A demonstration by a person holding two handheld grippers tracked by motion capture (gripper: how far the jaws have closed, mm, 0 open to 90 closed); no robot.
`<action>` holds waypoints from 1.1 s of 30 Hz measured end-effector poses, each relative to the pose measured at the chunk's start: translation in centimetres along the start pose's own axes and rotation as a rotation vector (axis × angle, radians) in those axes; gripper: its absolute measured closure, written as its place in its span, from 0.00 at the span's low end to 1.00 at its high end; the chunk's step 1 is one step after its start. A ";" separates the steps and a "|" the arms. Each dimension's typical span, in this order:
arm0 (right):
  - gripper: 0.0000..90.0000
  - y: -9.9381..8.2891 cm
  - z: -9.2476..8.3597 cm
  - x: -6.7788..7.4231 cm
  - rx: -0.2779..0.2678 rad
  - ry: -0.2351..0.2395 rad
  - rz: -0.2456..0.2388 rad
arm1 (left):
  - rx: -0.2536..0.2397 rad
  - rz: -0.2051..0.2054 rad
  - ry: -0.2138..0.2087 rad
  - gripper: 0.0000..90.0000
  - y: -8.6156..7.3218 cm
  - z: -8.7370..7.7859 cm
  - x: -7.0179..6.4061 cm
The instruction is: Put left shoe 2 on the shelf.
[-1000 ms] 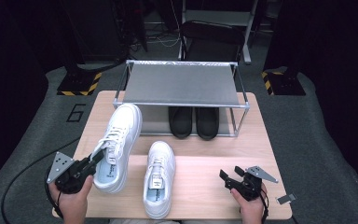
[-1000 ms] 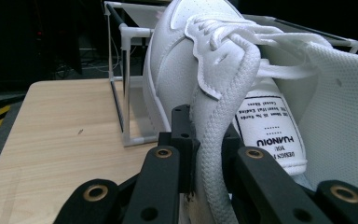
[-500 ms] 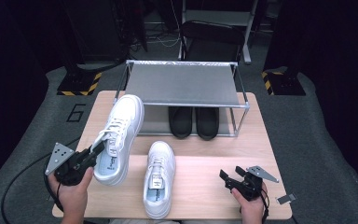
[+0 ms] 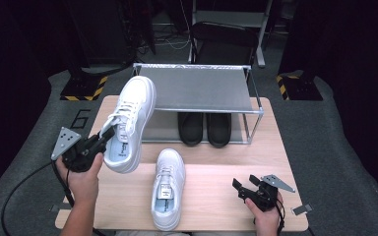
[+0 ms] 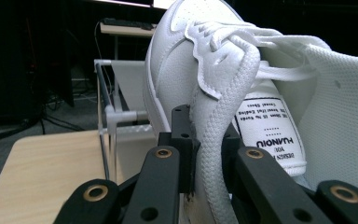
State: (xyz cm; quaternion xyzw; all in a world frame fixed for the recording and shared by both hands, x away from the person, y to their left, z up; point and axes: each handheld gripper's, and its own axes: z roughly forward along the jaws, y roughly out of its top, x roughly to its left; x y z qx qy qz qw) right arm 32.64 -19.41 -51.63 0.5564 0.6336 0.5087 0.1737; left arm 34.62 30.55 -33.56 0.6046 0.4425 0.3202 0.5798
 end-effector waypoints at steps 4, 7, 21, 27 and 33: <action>0.23 0.0 -0.1 0.0 -0.001 -0.003 0.003 | -0.011 -0.001 -0.008 0.93 1.1 1.2 0.1; 0.23 0.0 -0.1 -0.1 -0.002 -0.004 0.004 | -0.014 0.010 -0.008 0.93 2.0 2.2 0.0; 0.23 0.1 -0.2 -0.2 -0.011 -0.007 0.007 | -0.012 -0.015 -0.039 0.93 4.2 8.1 -0.8; 0.23 0.1 -0.3 -0.5 -0.012 -0.008 0.020 | -0.020 -0.035 -0.032 0.93 5.4 11.4 -1.8; 0.22 0.1 -0.4 -0.6 -0.019 -0.004 0.024 | -0.016 -0.033 -0.027 0.93 6.2 14.0 -2.5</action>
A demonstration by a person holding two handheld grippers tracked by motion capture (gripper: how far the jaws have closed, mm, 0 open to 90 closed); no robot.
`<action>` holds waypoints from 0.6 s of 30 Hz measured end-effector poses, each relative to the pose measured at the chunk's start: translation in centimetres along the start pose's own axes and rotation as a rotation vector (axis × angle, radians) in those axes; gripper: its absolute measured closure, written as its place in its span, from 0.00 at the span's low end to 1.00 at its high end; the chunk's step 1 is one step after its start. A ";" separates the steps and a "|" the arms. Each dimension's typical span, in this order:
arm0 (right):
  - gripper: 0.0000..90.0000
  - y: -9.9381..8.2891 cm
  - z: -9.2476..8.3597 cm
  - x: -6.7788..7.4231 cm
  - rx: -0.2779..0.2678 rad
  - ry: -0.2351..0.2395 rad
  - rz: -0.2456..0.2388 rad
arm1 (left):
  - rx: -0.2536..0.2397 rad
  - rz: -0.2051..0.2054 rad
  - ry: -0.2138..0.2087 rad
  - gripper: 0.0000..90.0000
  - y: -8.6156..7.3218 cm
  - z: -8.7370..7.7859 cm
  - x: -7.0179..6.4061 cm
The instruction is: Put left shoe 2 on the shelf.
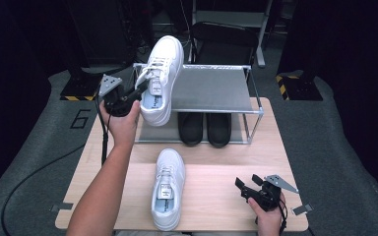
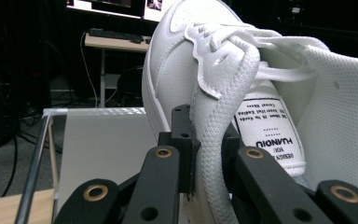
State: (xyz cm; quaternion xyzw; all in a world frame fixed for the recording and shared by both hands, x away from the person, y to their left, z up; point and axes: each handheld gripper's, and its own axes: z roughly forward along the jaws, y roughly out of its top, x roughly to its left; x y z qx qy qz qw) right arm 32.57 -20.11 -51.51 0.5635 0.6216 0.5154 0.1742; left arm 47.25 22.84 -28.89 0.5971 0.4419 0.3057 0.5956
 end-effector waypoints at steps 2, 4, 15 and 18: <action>0.22 0.0 0.0 0.0 0.000 0.001 -0.001 | 0.014 0.009 -0.003 0.93 0.2 0.5 0.0; 0.22 0.0 0.0 0.0 -0.001 0.002 0.000 | 0.027 0.002 -0.001 0.93 0.6 1.8 -0.3; 0.22 -0.2 -1.1 -0.2 -0.030 -0.017 0.017 | 0.071 -0.024 0.031 0.93 2.0 6.6 -1.0; 0.22 -0.2 -1.3 -0.4 -0.038 -0.022 0.016 | 0.077 -0.025 0.041 0.93 2.1 7.2 -1.0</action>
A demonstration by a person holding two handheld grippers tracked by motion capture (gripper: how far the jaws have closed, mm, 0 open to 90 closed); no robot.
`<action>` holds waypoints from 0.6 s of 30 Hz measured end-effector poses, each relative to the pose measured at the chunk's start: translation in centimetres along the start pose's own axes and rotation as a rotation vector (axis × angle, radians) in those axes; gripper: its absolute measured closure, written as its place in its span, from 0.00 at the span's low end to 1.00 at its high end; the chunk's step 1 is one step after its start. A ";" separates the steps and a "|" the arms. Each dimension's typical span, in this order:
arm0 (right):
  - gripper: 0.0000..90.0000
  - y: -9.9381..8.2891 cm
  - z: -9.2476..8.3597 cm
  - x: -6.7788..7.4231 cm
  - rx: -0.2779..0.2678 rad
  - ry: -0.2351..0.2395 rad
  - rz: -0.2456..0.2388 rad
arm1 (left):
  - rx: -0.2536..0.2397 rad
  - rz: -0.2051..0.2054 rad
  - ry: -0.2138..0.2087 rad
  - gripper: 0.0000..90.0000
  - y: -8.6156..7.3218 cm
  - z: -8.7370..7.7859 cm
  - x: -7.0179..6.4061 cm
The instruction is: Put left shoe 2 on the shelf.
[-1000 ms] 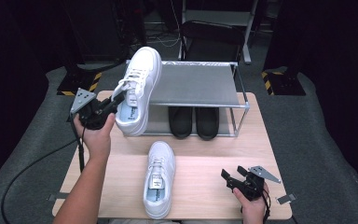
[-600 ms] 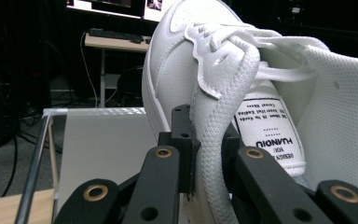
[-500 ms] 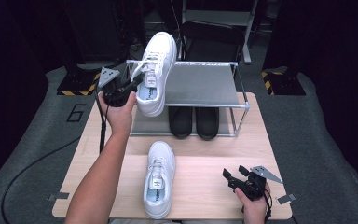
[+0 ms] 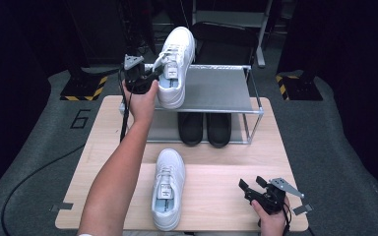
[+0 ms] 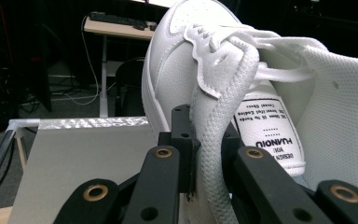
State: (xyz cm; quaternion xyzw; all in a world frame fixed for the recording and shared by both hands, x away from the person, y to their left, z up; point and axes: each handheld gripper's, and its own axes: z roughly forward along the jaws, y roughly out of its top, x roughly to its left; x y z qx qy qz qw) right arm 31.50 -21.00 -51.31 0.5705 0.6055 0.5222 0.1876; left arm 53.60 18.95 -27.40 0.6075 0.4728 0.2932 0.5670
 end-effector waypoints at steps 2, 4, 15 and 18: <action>0.22 0.0 -0.2 0.0 -0.003 -0.002 0.002 | 0.005 -0.005 0.003 0.93 0.1 0.4 0.0; 0.22 -0.1 -0.4 0.0 -0.006 -0.004 0.004 | 0.021 -0.016 0.003 0.93 0.1 0.8 0.2; 0.22 -0.4 -1.1 -0.3 -0.017 -0.015 0.013 | 0.079 -0.051 0.030 0.93 -0.5 2.7 0.8; 0.22 -0.4 -1.2 -0.3 -0.019 -0.015 0.011 | 0.096 -0.070 0.042 0.93 -0.5 3.3 1.0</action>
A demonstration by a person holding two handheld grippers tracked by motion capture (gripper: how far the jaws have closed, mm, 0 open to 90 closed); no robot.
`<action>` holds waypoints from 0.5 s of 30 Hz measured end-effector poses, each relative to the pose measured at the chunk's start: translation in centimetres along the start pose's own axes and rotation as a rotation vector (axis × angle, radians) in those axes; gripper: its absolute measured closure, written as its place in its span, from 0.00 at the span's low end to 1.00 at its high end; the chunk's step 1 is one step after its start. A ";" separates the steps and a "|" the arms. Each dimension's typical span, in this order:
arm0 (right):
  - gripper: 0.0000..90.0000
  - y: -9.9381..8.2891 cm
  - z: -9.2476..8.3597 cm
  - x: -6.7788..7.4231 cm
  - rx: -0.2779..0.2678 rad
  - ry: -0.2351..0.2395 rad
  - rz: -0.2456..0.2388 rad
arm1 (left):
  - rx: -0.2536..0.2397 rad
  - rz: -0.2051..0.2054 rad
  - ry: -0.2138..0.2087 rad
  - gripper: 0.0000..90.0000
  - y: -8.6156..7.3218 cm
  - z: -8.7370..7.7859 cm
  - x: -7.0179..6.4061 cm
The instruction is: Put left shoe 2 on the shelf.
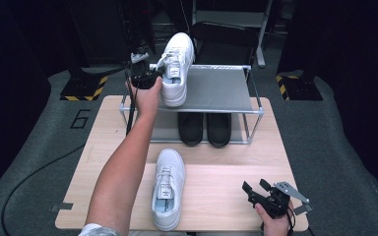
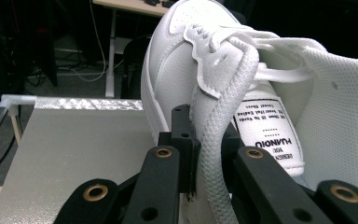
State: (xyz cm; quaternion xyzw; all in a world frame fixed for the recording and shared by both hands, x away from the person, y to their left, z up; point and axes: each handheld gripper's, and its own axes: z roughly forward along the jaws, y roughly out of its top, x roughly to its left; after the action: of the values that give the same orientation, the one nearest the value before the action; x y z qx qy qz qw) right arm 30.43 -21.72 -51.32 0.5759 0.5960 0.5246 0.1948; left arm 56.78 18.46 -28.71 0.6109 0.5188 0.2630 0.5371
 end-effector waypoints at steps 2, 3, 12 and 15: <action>0.22 0.0 -0.1 0.0 0.000 0.002 -0.002 | 0.018 -0.009 0.004 0.93 0.0 0.4 0.1; 0.22 0.0 -0.1 0.0 0.000 0.001 -0.001 | 0.025 -0.009 0.009 0.92 0.0 0.6 0.1; 0.22 -0.1 -0.5 -0.3 -0.007 -0.006 0.010 | 0.088 -0.025 0.043 0.92 -0.4 2.4 -0.3; 0.22 -0.1 -0.5 -0.3 -0.011 -0.004 0.011 | 0.090 -0.029 0.043 0.92 -0.4 2.7 -0.4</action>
State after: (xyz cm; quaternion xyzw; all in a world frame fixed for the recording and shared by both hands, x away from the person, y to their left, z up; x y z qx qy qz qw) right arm 30.05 -22.22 -51.31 0.5794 0.5893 0.5276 0.1963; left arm 58.90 16.98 -29.72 0.6211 0.5502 0.2445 0.5017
